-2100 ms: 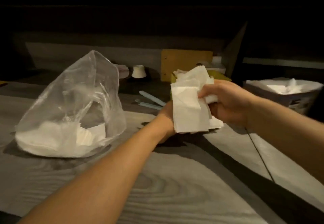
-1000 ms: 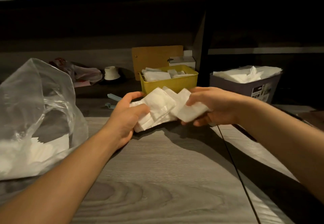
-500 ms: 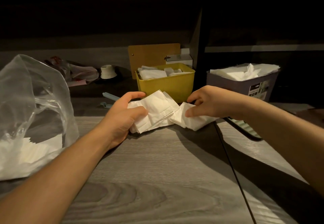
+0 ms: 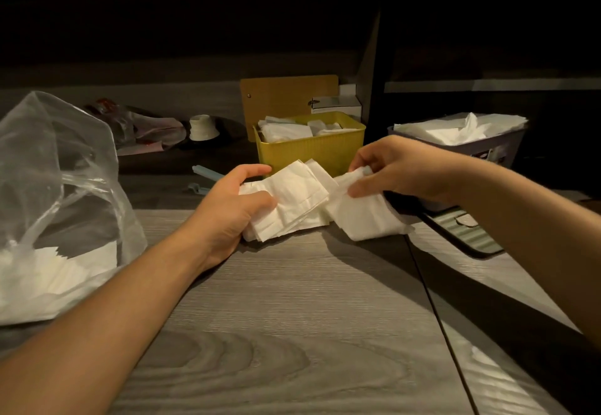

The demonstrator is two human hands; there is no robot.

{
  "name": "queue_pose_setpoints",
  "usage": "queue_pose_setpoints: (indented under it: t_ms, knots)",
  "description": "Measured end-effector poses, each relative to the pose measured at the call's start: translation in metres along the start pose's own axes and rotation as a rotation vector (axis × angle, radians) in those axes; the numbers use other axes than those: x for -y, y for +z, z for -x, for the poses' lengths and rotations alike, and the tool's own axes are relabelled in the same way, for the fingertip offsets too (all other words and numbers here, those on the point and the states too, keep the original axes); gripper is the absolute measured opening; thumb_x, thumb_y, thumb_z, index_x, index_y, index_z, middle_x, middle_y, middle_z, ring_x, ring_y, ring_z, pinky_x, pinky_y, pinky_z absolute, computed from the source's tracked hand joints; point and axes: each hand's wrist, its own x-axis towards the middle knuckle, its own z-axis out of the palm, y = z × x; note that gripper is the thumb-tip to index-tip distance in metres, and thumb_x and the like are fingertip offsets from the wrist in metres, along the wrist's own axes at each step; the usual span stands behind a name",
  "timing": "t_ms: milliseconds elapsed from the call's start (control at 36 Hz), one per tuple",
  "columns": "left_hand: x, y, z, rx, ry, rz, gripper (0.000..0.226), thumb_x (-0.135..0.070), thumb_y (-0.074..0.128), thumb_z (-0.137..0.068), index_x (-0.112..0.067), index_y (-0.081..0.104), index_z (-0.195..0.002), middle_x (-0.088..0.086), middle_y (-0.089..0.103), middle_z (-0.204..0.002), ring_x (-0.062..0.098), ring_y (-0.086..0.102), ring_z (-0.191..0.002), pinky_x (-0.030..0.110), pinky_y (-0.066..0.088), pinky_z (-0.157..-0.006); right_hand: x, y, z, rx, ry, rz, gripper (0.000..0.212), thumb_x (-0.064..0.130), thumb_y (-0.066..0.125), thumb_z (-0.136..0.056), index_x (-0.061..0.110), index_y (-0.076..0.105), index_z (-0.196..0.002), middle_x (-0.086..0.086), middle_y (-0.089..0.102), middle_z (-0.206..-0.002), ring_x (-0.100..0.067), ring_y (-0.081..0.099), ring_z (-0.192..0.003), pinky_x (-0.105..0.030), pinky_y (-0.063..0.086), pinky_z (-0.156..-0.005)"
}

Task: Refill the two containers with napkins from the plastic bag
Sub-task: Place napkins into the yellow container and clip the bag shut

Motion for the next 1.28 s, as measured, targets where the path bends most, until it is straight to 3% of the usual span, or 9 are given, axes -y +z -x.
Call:
queue_pose_setpoints:
  t_ms: [306, 472, 556, 639, 778, 889, 972, 1083, 1278]
  knots:
    - [0.001, 0.0, -0.001, -0.028, 0.006, -0.033, 0.044, -0.002, 0.061, -0.091, -0.03, 0.059, -0.124, 0.0, 0.062, -0.114, 0.024, 0.065, -0.1, 0.044, 0.06, -0.08, 0.025, -0.029, 0.018, 0.11, -0.194, -0.445, 0.039, 0.004, 0.063, -0.085, 0.022, 0.069, -0.118, -0.005, 0.072, -0.11, -0.031, 0.071, -0.099, -0.034, 0.062, -0.072]
    - [0.01, -0.005, 0.001, -0.011, 0.13, -0.212, 0.041, 0.002, 0.061, -0.095, -0.017, 0.057, -0.13, -0.003, 0.064, -0.111, 0.003, 0.061, -0.087, 0.025, 0.056, -0.08, 0.037, 0.009, 0.014, 0.229, -0.223, -0.777, 0.041, 0.005, 0.064, -0.087, 0.005, 0.063, -0.129, -0.011, 0.069, -0.108, -0.019, 0.071, -0.087, -0.021, 0.057, -0.059]
    - [0.01, -0.004, 0.004, -0.001, 0.157, -0.184, 0.038, 0.005, 0.061, -0.095, -0.019, 0.059, -0.125, -0.01, 0.064, -0.106, 0.003, 0.063, -0.093, 0.011, 0.054, -0.076, 0.029, 0.039, 0.0, 0.12, -0.065, -0.763, 0.027, 0.001, 0.063, -0.092, 0.004, 0.066, -0.118, -0.013, 0.071, -0.115, -0.027, 0.073, -0.098, -0.029, 0.061, -0.068]
    - [0.001, 0.001, 0.0, 0.01, 0.04, -0.004, 0.03, -0.006, 0.057, -0.1, -0.028, 0.062, -0.119, 0.001, 0.066, -0.119, 0.021, 0.066, -0.107, 0.033, 0.06, -0.082, 0.014, 0.056, -0.011, -0.05, 0.072, -0.682, 0.021, 0.004, 0.069, -0.089, 0.007, 0.068, -0.11, -0.013, 0.072, -0.113, -0.029, 0.073, -0.099, -0.044, 0.062, -0.082]
    - [0.0, 0.002, 0.001, 0.033, 0.016, 0.031, 0.039, 0.002, 0.061, -0.094, -0.026, 0.065, -0.12, 0.004, 0.069, -0.117, 0.027, 0.068, -0.107, 0.043, 0.059, -0.086, 0.0, 0.065, -0.017, -0.217, 0.025, -0.468, 0.023, 0.013, 0.078, -0.081, 0.007, 0.068, -0.101, -0.015, 0.073, -0.103, -0.033, 0.071, -0.1, -0.056, 0.055, -0.092]
    - [-0.002, 0.003, 0.003, 0.026, 0.027, 0.098, 0.019, -0.026, 0.058, -0.1, -0.028, 0.069, -0.115, 0.0, 0.073, -0.113, 0.021, 0.07, -0.106, 0.04, 0.059, -0.087, -0.005, 0.068, -0.015, -0.254, -0.078, -0.442, 0.019, 0.009, 0.078, -0.079, 0.009, 0.061, -0.088, -0.022, 0.07, -0.095, -0.026, 0.066, -0.083, -0.048, 0.056, -0.085]
    - [-0.003, 0.003, 0.005, 0.065, 0.074, 0.091, 0.04, -0.054, 0.055, -0.087, -0.032, 0.067, -0.118, -0.009, 0.074, -0.109, 0.013, 0.07, -0.104, 0.039, 0.059, -0.091, -0.011, 0.069, -0.013, -0.278, -0.158, -0.472, 0.024, 0.004, 0.077, -0.081, 0.014, 0.055, -0.082, -0.018, 0.062, -0.082, -0.022, 0.057, -0.077, -0.042, 0.052, -0.076]
    - [0.002, 0.005, 0.007, 0.177, 0.181, -0.135, 0.076, -0.04, 0.076, -0.068, -0.039, 0.047, -0.139, -0.012, 0.059, -0.125, 0.009, 0.067, -0.106, 0.032, 0.061, -0.085, -0.012, 0.069, -0.006, -0.28, -0.23, -0.512, 0.026, 0.001, 0.074, -0.085, 0.015, 0.052, -0.085, -0.015, 0.062, -0.089, -0.026, 0.06, -0.084, -0.053, 0.056, -0.083]
    - [0.003, 0.003, 0.008, 0.211, 0.218, -0.145, 0.088, -0.04, 0.082, -0.066, -0.041, 0.041, -0.144, -0.013, 0.056, -0.129, 0.003, 0.066, -0.105, 0.022, 0.058, -0.081, -0.015, 0.067, 0.001, -0.146, -0.307, -0.729, 0.053, -0.011, 0.065, -0.087, 0.023, 0.055, -0.127, -0.003, 0.072, -0.112, -0.022, 0.069, -0.108, -0.038, 0.059, -0.089]
